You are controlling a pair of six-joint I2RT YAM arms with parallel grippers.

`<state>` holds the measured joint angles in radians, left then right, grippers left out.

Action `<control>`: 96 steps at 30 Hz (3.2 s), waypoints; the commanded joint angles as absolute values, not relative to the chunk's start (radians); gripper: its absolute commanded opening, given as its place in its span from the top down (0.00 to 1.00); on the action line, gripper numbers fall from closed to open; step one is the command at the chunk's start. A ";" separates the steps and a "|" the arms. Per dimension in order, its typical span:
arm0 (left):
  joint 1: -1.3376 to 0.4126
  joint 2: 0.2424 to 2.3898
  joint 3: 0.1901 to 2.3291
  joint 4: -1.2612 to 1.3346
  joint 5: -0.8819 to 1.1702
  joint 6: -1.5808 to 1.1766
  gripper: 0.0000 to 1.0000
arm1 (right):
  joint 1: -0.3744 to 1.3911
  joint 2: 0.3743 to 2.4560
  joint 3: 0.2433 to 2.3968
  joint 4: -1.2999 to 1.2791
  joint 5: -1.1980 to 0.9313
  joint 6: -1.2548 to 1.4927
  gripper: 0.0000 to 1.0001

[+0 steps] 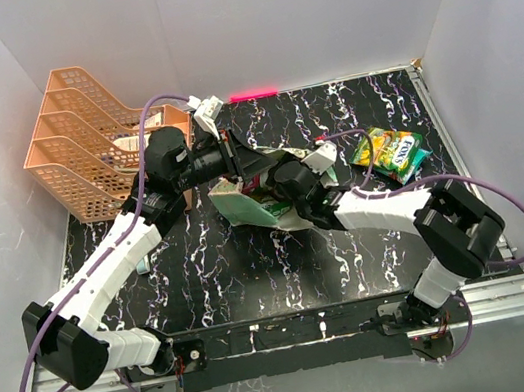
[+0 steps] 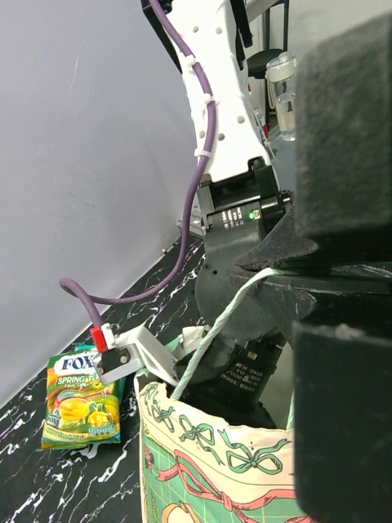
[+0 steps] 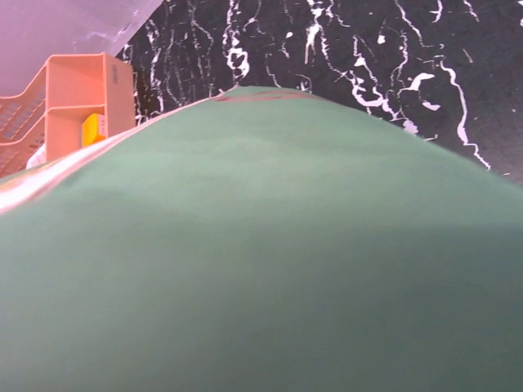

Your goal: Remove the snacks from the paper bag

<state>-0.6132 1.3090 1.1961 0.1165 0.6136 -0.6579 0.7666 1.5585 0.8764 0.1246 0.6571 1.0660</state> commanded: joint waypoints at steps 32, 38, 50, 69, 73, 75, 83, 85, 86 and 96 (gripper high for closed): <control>-0.621 1.231 1.227 0.005 0.376 -0.592 1.00 | 0.741 0.999 0.904 -0.070 0.207 0.670 0.93; -0.621 1.231 1.208 0.000 0.346 -0.589 1.00 | 0.740 0.863 1.087 -0.276 0.180 0.442 0.93; -0.621 1.223 1.214 -0.050 0.298 -0.577 1.00 | 0.740 0.897 1.270 -0.371 0.782 0.275 0.93; -0.621 1.220 1.218 -0.061 0.314 -0.569 1.00 | 0.009 1.100 0.917 0.165 0.099 0.317 0.93; -0.621 1.219 1.224 -0.067 0.318 -0.568 1.00 | -0.059 1.197 0.886 0.307 0.023 0.357 0.93; -0.621 1.217 1.221 -0.067 0.318 -0.566 1.00 | -0.078 1.246 0.885 0.359 0.000 0.380 0.93; -0.621 1.217 1.219 -0.071 0.315 -0.561 1.00 | -0.154 1.345 0.794 0.524 0.005 0.462 0.93; -0.621 1.218 1.218 -0.069 0.319 -0.561 1.00 | -0.176 1.362 0.773 0.536 -0.012 0.480 0.93; -0.621 1.218 1.217 -0.068 0.319 -0.563 1.00 | -0.182 1.368 0.758 0.545 -0.013 0.483 0.93; -0.621 1.229 1.218 -0.060 0.332 -0.572 1.00 | -0.241 1.366 0.551 0.624 0.024 0.537 0.93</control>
